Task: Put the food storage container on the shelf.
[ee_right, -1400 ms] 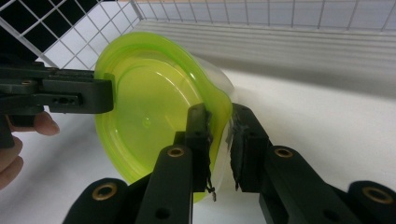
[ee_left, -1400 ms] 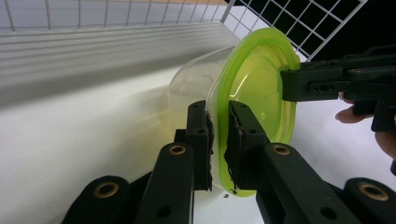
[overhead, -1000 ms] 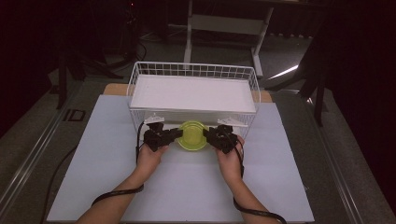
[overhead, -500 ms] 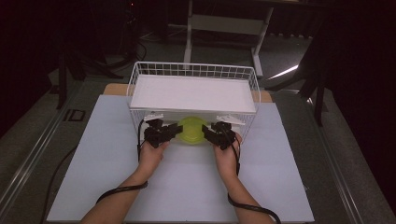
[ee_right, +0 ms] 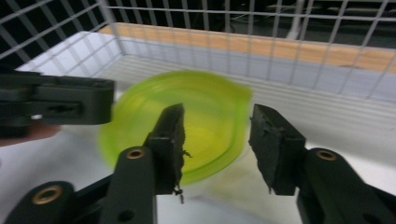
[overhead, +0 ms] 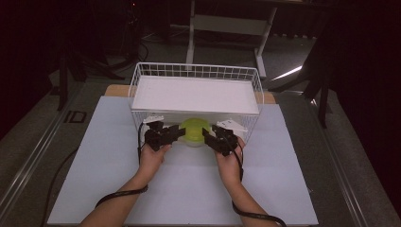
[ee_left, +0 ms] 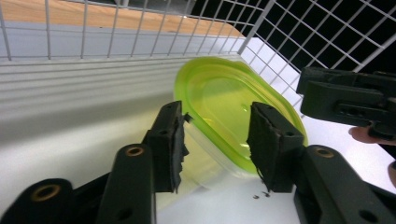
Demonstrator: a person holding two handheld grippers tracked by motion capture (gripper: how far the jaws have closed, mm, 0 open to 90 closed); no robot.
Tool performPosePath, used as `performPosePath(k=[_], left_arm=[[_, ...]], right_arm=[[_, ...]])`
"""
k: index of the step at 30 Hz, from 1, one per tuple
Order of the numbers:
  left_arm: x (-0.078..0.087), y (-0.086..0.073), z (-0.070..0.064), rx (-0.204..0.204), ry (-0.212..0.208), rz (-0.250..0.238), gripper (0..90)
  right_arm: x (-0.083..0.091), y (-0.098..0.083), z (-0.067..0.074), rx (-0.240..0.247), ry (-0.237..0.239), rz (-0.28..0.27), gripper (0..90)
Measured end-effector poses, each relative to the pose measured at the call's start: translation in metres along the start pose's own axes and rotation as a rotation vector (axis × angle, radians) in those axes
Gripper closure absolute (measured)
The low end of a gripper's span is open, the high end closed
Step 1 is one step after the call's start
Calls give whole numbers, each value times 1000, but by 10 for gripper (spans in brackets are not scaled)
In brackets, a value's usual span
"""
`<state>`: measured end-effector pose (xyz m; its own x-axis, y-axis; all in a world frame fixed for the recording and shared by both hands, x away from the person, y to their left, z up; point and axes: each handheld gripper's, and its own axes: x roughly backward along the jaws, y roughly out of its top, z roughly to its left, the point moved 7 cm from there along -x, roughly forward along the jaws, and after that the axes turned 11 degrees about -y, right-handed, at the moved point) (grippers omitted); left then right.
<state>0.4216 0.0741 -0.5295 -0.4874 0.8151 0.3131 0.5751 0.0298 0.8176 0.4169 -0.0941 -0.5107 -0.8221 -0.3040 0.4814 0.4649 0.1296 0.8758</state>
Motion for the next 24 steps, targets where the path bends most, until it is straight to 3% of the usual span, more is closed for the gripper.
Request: performPosePath(k=[6,9,11,14,15,17,19,22,24], left_arm=[[12,-4,-8,-28,-18,10,556],[19,-8,-13,-47,-28,14,523],[24,-12,-16,-57,-41,3,437],[30,-21,-22,-122,-75,4,372],[31,-23,-23,-129,-71,-4,273],[32,-26,-24,-122,-62,-17,229],[34,-29,-26,-136,-64,-37,130],[36,-32,-28,-156,-36,-55,35],[37,-34,-28,-169,-10,-62,21]], right_arm=[[15,-16,10,11,45,30,648],[17,-25,13,21,58,62,800],[17,-32,14,37,60,86,886],[13,-39,17,45,69,112,898],[11,-40,18,47,72,117,899],[8,-42,20,41,76,125,899],[5,-42,21,42,78,132,899],[1,-43,23,33,78,139,899],[-3,-42,24,31,75,143,899]])
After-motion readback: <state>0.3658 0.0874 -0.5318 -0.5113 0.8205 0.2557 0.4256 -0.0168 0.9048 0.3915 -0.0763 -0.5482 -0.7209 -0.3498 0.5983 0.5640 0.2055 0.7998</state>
